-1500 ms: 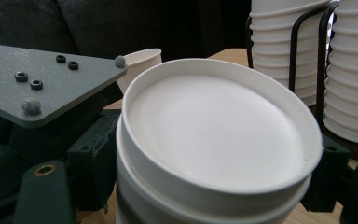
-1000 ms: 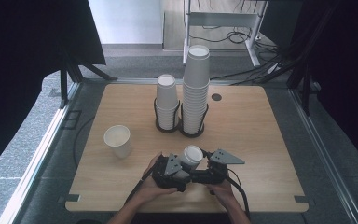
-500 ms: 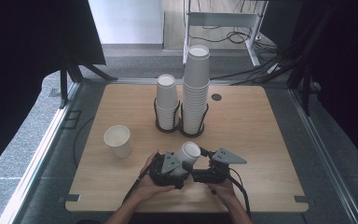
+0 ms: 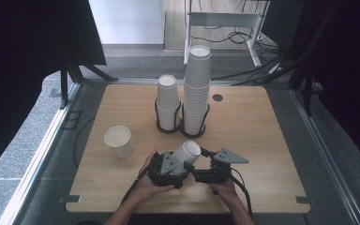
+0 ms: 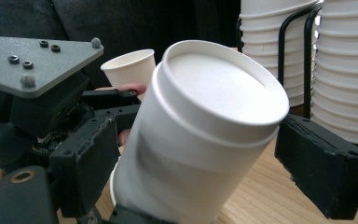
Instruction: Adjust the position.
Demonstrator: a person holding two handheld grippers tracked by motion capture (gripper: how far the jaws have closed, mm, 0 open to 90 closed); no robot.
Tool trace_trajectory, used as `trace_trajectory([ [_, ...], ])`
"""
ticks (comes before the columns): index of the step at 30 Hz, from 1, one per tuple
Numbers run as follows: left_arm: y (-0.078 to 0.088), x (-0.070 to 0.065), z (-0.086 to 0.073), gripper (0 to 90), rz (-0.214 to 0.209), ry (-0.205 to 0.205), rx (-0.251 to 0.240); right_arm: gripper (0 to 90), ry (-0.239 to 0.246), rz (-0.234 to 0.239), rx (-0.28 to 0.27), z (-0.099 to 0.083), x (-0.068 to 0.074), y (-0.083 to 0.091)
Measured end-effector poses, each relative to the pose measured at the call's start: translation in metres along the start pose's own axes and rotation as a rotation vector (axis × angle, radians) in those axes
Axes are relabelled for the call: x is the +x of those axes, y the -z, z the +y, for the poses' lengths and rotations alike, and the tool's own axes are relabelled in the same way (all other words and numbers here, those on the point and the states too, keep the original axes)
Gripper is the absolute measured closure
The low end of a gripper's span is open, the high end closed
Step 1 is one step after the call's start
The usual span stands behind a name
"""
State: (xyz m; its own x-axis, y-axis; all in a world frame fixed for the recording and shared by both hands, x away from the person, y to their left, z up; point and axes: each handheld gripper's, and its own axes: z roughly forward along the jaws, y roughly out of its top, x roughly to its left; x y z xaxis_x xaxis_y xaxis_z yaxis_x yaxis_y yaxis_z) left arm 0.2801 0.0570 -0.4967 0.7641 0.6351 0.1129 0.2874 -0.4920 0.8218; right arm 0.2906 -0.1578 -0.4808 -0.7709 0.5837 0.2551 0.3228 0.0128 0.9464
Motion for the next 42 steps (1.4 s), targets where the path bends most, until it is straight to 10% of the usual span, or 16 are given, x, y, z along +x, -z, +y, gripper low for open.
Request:
trace_trajectory([
  [29,-0.007,-0.012,0.002,10.4,0.026,-0.059,0.035,23.3,-0.019,0.080,-0.041,0.000,0.005,-0.001],
  [42,0.002,0.003,0.011,11.8,0.159,-0.149,0.099,12.7,0.065,0.049,-0.006,0.012,0.000,0.010],
])
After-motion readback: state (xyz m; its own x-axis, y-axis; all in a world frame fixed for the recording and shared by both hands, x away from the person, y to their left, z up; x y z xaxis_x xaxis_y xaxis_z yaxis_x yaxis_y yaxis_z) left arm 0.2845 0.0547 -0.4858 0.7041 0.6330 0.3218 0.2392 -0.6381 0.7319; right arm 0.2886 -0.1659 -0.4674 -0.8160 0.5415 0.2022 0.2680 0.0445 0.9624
